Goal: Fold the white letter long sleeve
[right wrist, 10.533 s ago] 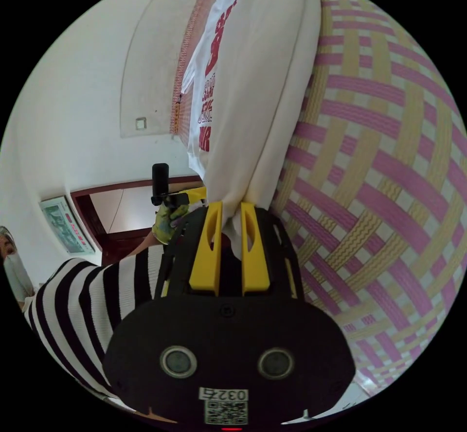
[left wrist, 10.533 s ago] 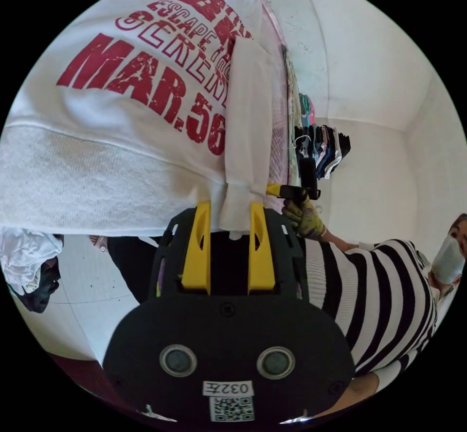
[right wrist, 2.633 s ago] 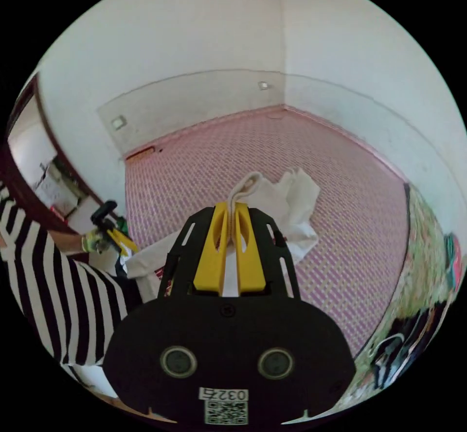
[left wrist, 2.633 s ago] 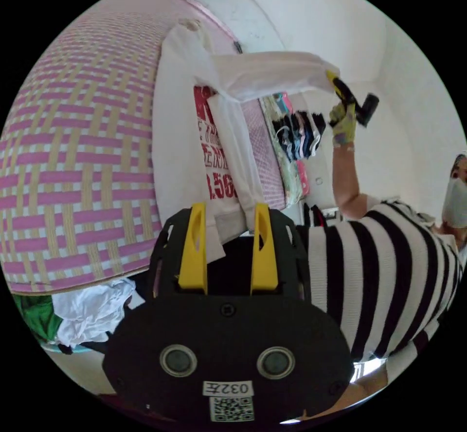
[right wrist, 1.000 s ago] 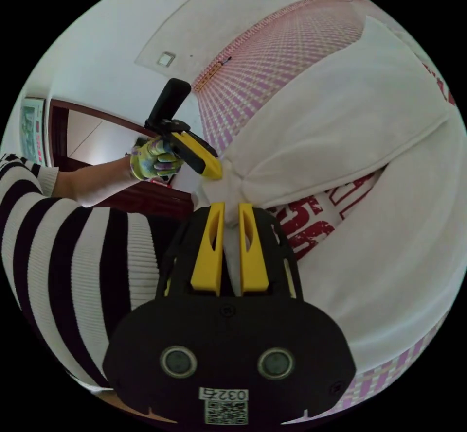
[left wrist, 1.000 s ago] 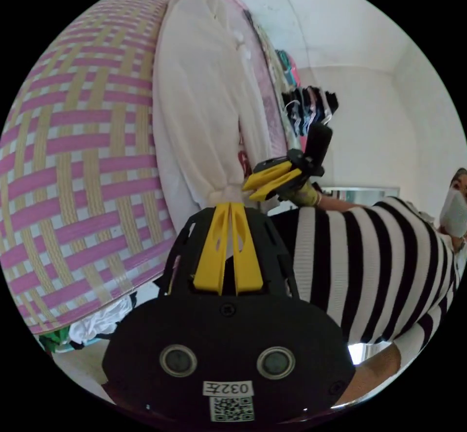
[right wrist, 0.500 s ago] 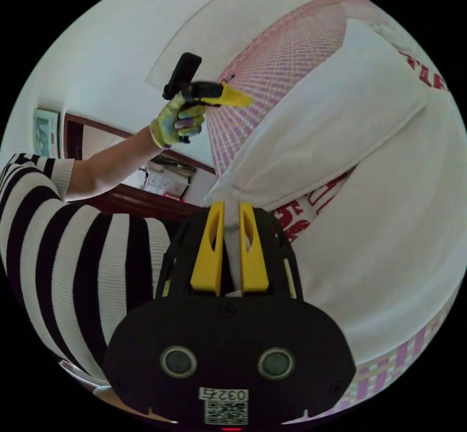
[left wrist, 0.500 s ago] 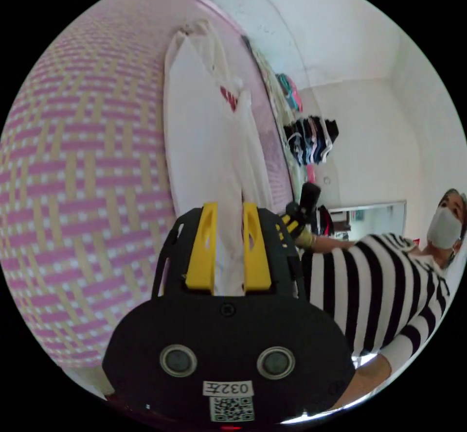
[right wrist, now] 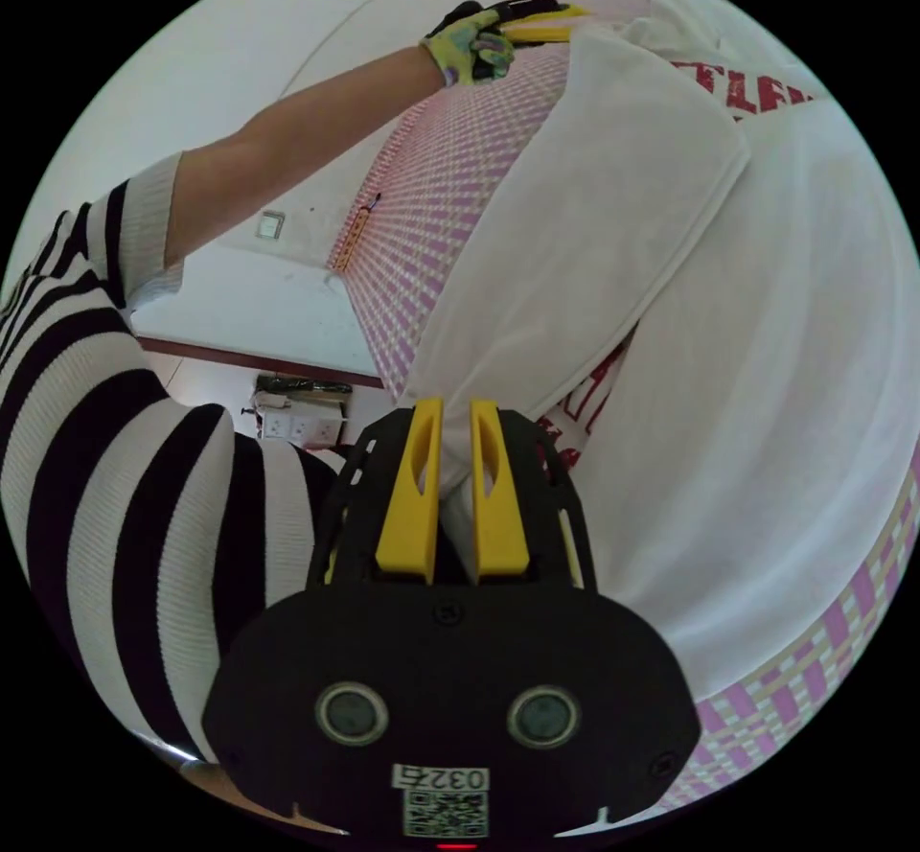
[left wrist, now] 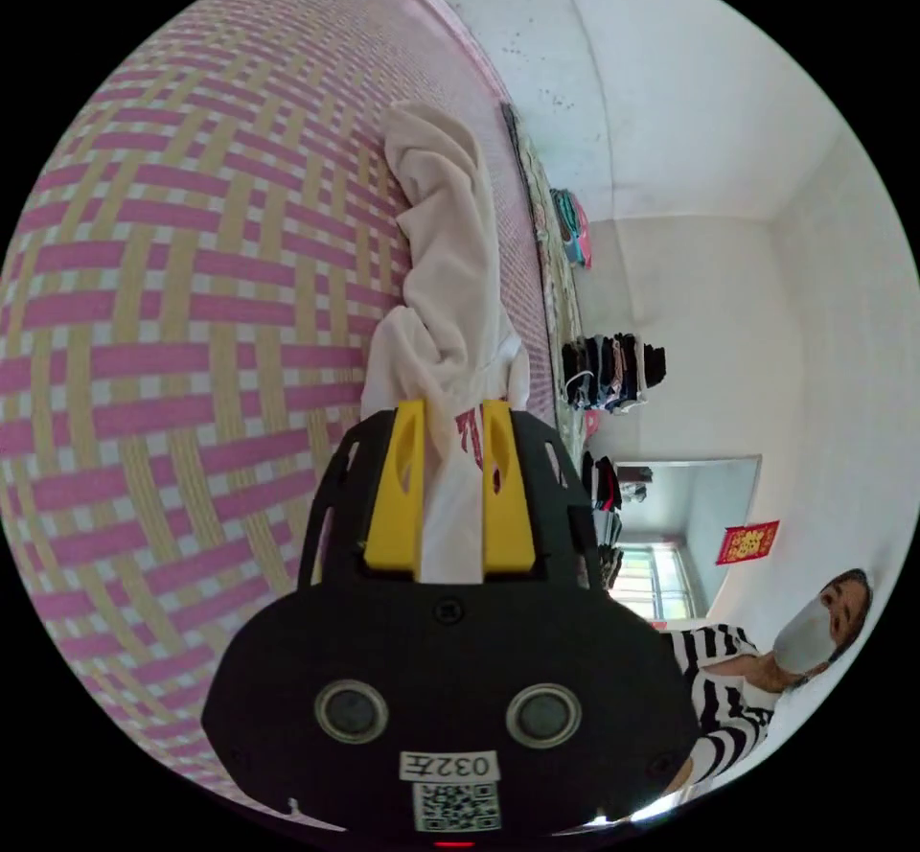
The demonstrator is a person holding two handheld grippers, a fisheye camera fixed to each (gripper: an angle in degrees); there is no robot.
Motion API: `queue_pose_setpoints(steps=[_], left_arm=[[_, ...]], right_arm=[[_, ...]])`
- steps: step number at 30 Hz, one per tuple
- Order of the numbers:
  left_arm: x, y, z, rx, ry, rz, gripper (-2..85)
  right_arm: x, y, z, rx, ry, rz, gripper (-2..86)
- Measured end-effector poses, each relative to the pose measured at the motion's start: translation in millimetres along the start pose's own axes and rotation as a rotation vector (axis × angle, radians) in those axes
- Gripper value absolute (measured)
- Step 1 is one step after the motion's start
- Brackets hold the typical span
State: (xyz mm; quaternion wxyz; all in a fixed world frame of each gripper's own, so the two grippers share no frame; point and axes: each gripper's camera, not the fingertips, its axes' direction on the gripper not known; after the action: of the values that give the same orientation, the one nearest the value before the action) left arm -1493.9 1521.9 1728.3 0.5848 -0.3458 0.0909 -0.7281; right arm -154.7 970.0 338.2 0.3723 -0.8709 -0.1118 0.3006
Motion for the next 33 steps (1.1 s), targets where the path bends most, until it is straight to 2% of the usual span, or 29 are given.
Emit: queue_pose_setpoints(steps=[3,6,10,14,16,19,22,26,30,33], left_arm=[[-9.0,-22.3,12.2,-0.081,0.006,0.006,0.4],[-17.8,-31.7,14.0,-0.060,0.056,0.032,-1.0],[-40.0,-29.9,23.5,-0.052,0.025,-0.004,-1.5],[-53.2,-21.1,23.1,0.000,0.107,-0.006,-1.3],[-47.8,-16.8,15.6,0.018,0.096,0.018,-0.9],[-37.9,4.5,-14.8,0.151,0.147,0.064,-0.6],[-15.7,37.2,-32.9,0.243,0.113,0.142,-0.9],[24.6,60.5,21.8,0.034,0.086,0.256,-0.9],[25.4,63.1,83.6,-0.156,-0.119,0.207,-0.9],[17.3,71.9,81.8,-0.099,-0.113,0.146,-0.9]], right_arm=[[2.6,-1.6,5.9,-0.022,0.002,0.032,5.2],[1.5,-3.7,11.5,-0.046,0.029,0.042,5.2],[0.3,-6.1,23.6,-0.105,0.045,0.041,5.3],[-1.8,-6.3,36.8,-0.184,0.071,0.036,5.4],[-3.2,-5.7,33.1,-0.172,0.058,0.031,5.5],[-2.6,-1.4,20.6,-0.114,0.040,0.041,5.4],[-0.3,2.8,13.9,-0.082,0.033,0.047,5.3],[4.8,6.2,14.2,-0.066,-0.007,0.046,5.3],[9.7,11.9,5.9,-0.035,-0.015,0.052,5.3],[10.5,24.0,-13.6,0.029,-0.010,0.056,5.4]])
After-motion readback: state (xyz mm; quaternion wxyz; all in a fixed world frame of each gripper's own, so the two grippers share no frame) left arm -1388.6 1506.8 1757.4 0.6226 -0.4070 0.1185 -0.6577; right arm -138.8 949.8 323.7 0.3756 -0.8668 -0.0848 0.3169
